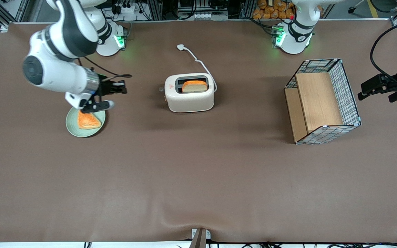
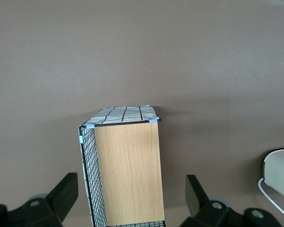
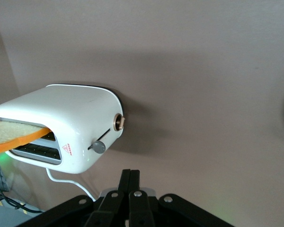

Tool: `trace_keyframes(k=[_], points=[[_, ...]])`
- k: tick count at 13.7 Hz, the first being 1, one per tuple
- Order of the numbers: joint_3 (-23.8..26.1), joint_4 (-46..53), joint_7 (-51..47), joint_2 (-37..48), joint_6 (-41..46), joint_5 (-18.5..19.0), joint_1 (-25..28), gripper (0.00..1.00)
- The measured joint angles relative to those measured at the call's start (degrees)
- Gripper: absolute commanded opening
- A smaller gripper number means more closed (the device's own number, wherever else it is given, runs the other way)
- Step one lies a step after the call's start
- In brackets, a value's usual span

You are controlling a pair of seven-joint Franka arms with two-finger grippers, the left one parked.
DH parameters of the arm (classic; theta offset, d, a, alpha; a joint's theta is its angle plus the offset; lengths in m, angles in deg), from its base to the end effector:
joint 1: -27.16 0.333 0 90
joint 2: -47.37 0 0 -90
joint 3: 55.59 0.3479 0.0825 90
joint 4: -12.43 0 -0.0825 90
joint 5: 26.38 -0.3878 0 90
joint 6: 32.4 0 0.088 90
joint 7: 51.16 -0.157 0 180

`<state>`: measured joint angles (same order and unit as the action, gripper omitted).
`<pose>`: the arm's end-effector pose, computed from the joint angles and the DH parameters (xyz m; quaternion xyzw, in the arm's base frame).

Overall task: Press toaster button with right arm
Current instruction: 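Swing the right gripper out over the green plate toward the toaster, then move the closed right gripper to the toaster's side lever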

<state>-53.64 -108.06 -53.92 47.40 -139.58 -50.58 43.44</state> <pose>0.4718 0.2089 0.3918 -0.9738 -0.0468 0.1461 0.1680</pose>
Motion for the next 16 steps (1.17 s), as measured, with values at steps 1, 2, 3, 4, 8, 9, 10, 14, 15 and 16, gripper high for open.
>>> trace_keyframes(k=[1,2,3,4,8,9,10,14,15,16], points=[[0.0,-1.1,-0.7,0.0,-1.7,-0.7,1.0,0.0],[0.0,-2.2,-1.6,0.0,-3.4,-1.2,1.9,0.0],[0.0,-3.2,-2.8,0.0,-5.1,-1.5,3.1,0.0],[0.0,-4.0,-3.9,0.0,-6.7,-1.5,4.3,0.0],[0.1,-6.2,-7.4,-0.5,-11.2,-1.6,8.2,0.0],[0.1,-6.5,-7.7,-0.7,-11.6,-1.6,8.6,0.0],[0.1,-6.6,-7.9,-0.8,-11.7,-1.7,8.8,0.0],[0.1,-6.9,-10.0,-2.2,-13.1,-2.2,10.9,0.0],[0.1,-7.0,-10.6,-2.7,-14.0,-2.4,11.8,0.0],[0.1,-7.0,-11.0,-3.2,-14.6,-2.4,12.5,0.0]])
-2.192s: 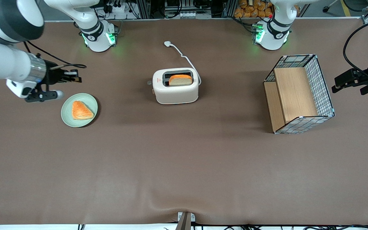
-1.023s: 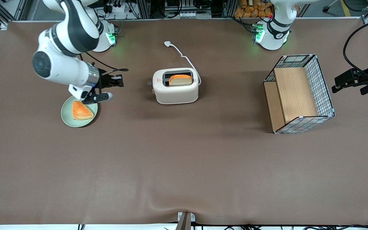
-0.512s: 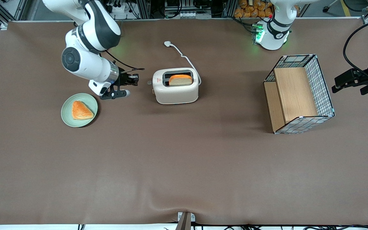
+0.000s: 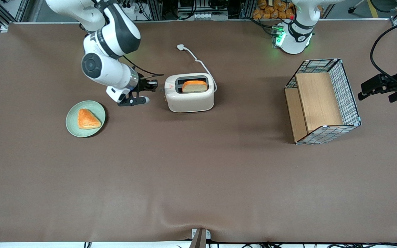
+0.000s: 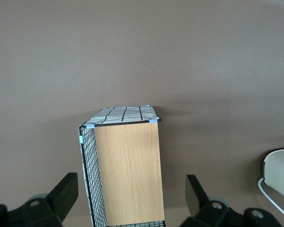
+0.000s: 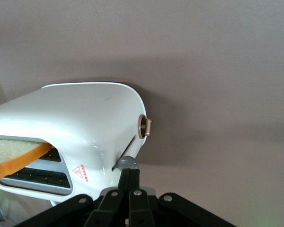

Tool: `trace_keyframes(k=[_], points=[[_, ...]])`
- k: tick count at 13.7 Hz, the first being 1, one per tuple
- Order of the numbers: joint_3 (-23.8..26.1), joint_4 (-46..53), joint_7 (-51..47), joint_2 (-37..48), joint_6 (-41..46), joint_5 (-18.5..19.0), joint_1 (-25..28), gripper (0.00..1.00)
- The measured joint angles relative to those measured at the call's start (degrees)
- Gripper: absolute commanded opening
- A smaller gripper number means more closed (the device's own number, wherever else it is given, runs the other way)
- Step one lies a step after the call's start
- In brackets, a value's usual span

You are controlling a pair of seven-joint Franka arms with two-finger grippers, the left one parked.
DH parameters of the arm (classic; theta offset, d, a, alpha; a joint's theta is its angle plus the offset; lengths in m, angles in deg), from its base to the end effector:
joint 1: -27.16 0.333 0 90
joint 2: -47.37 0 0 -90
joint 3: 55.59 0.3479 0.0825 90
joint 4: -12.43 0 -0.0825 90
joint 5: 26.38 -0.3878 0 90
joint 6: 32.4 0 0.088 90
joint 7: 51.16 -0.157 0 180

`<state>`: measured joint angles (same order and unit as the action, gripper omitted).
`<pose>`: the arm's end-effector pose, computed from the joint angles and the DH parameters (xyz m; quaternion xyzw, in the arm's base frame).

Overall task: Press toaster button with right arm
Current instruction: 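Move the closed right gripper to the toaster's side lever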

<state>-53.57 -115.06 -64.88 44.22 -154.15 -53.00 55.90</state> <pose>0.4253 0.2986 0.3243 -0.9795 -0.0093 0.1406 0.1443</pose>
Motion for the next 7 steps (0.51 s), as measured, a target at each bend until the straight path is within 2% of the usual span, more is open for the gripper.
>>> trace_keyframes(k=[7], points=[[-0.1,-1.2,-0.3,-0.8,-1.1,0.0,0.7,0.0]])
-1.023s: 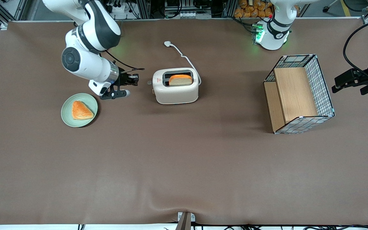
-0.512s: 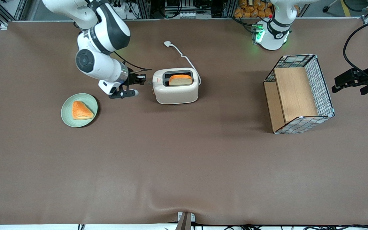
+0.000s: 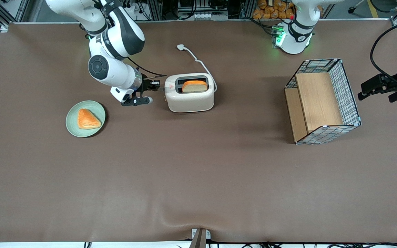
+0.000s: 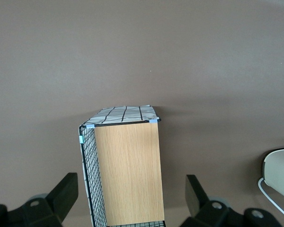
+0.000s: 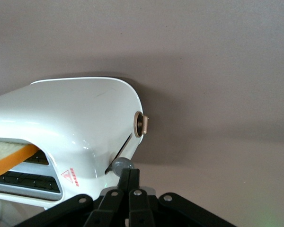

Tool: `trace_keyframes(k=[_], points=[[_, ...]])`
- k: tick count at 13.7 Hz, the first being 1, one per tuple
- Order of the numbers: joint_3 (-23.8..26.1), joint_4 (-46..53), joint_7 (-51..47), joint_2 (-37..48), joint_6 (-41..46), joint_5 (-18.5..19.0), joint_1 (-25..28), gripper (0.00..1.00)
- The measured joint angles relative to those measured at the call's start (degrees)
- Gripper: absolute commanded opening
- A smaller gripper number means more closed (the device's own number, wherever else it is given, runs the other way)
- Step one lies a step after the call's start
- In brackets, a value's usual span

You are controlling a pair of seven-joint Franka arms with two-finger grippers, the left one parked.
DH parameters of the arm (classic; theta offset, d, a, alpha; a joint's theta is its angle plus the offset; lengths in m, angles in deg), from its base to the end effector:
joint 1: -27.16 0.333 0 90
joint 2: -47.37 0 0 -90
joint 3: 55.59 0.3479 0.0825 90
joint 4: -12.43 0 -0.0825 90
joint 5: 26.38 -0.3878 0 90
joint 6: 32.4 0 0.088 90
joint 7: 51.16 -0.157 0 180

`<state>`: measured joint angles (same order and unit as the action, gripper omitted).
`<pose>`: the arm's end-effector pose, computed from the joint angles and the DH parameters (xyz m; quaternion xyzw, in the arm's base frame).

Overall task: Press toaster button with right arm
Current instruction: 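Move the closed right gripper to the toaster's side lever, then push the toaster lever down with the right gripper fingertips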

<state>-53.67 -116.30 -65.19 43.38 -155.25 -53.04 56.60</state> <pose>0.4186 0.2994 0.3088 -0.9794 -0.0064 0.1481 0.1368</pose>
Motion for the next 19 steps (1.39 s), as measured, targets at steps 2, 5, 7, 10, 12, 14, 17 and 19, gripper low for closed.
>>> trace_keyframes(k=[2,5,7,10,12,14,17,19], points=[[0.0,0.0,0.0,-0.5,-0.6,0.0,0.5,0.0],[0.0,-0.1,0.0,-1.5,-1.3,0.0,0.9,0.0],[0.0,-0.1,0.0,-1.7,-1.4,0.0,1.0,0.0],[0.0,-0.2,0.0,-2.0,-1.9,0.0,1.4,0.0],[0.0,-0.6,-0.1,-2.4,-3.5,0.0,2.2,0.0],[0.0,-1.2,-0.1,-2.5,-4.6,0.0,2.4,0.0],[0.0,-1.2,-0.1,-2.6,-4.7,-0.1,2.4,0.0],[0.0,-1.2,-0.1,-2.6,-4.7,-0.1,2.4,0.0]])
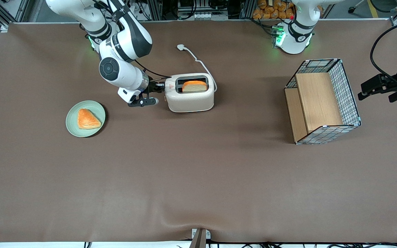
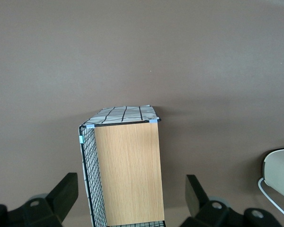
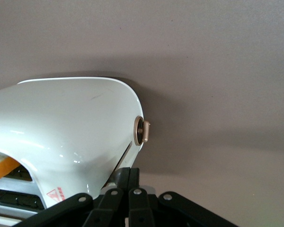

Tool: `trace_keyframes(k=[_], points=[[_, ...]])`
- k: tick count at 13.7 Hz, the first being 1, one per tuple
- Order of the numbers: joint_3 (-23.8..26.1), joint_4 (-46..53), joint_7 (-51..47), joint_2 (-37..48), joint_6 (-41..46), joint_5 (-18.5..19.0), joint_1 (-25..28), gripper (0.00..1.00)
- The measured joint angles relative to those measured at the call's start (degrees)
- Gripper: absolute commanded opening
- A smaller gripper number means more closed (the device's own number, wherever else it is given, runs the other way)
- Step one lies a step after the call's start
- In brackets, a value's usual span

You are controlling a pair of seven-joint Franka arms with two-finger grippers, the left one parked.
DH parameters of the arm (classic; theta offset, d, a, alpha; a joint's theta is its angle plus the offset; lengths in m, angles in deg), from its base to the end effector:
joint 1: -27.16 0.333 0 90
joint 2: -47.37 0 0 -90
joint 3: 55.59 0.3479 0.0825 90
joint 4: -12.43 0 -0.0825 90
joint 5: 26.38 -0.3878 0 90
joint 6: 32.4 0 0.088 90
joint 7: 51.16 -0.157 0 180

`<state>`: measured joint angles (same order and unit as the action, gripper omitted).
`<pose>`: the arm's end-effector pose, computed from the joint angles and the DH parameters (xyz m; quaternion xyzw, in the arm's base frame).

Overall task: Press toaster button with right arm
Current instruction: 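Push the toaster lever down with the right gripper fingertips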

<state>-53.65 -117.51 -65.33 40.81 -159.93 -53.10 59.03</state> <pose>0.4113 0.3139 0.2813 -0.9818 -0.0130 0.1403 0.1275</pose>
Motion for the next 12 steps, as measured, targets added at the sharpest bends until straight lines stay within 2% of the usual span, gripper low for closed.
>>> trace_keyframes(k=[12], points=[[0.0,-1.0,-0.1,-1.5,-3.3,0.0,0.7,0.0]])
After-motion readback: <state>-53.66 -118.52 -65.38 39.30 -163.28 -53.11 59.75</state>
